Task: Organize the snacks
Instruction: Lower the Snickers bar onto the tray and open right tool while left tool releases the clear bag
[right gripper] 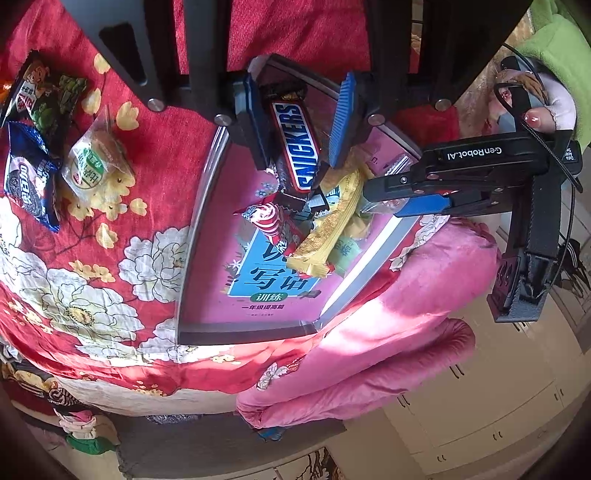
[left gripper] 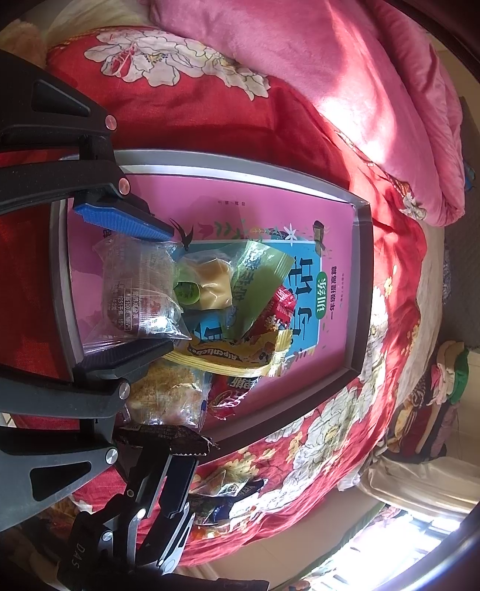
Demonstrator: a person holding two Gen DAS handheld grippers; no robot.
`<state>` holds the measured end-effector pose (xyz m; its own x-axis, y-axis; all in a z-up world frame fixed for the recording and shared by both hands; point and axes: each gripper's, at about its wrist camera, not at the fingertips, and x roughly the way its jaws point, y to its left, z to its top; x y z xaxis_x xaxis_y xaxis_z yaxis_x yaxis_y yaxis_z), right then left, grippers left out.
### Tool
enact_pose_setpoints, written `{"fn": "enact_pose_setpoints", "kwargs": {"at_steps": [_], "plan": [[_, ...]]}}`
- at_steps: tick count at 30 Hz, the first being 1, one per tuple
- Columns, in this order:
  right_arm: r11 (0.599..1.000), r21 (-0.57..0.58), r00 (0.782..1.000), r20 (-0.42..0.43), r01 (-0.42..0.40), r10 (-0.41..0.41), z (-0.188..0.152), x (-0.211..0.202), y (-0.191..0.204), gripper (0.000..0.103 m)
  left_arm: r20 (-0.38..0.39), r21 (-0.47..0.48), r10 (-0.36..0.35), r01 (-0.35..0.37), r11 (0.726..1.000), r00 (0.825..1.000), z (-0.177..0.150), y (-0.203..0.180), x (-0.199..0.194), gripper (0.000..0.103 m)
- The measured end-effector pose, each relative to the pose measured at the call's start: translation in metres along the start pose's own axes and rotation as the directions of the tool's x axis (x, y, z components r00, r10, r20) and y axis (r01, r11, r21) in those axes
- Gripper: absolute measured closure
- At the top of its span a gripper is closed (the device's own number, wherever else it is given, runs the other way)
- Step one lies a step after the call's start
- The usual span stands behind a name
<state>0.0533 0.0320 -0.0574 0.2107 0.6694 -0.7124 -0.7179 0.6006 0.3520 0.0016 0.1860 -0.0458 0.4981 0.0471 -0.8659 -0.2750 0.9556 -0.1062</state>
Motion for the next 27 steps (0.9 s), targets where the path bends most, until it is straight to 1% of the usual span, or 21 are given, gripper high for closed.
{"fn": "enact_pose_setpoints", "kwargs": {"at_steps": [3, 11, 14, 17, 20, 27], "plan": [[1.0, 0.0, 1.0, 0.004, 0.003, -0.003, 0.001, -0.002, 0.0, 0.067, 0.0, 0.0, 0.0, 0.0, 1.0, 1.0, 0.0, 0.0, 0.0, 0.046], [0.999, -0.031, 0.999, 0.029, 0.04, -0.039, 0.002, -0.01, 0.001, 0.058, 0.004, 0.002, -0.002, 0.002, 1.0, 1.0, 0.0, 0.0, -0.001, 0.044], [0.999, -0.03, 0.998, 0.033, 0.046, -0.045, 0.002, -0.012, 0.0, 0.056, 0.019, 0.003, -0.008, 0.008, 1.0, 1.0, 0.001, -0.001, -0.005, 0.043], [0.998, -0.029, 0.998, 0.032, 0.051, -0.05, 0.001, -0.012, -0.001, 0.056, 0.032, 0.003, -0.013, 0.013, 1.0, 0.999, 0.002, -0.001, -0.008, 0.039], [0.998, -0.027, 0.998, 0.031, 0.055, -0.055, 0.001, -0.012, -0.002, 0.055, 0.041, 0.013, -0.013, 0.013, 1.0, 0.999, 0.002, -0.003, -0.01, 0.038], [0.998, -0.032, 0.998, 0.036, 0.059, -0.058, 0.001, -0.014, -0.001, 0.053, 0.059, 0.03, -0.014, 0.012, 0.999, 0.998, 0.003, -0.006, -0.014, 0.036]]}}
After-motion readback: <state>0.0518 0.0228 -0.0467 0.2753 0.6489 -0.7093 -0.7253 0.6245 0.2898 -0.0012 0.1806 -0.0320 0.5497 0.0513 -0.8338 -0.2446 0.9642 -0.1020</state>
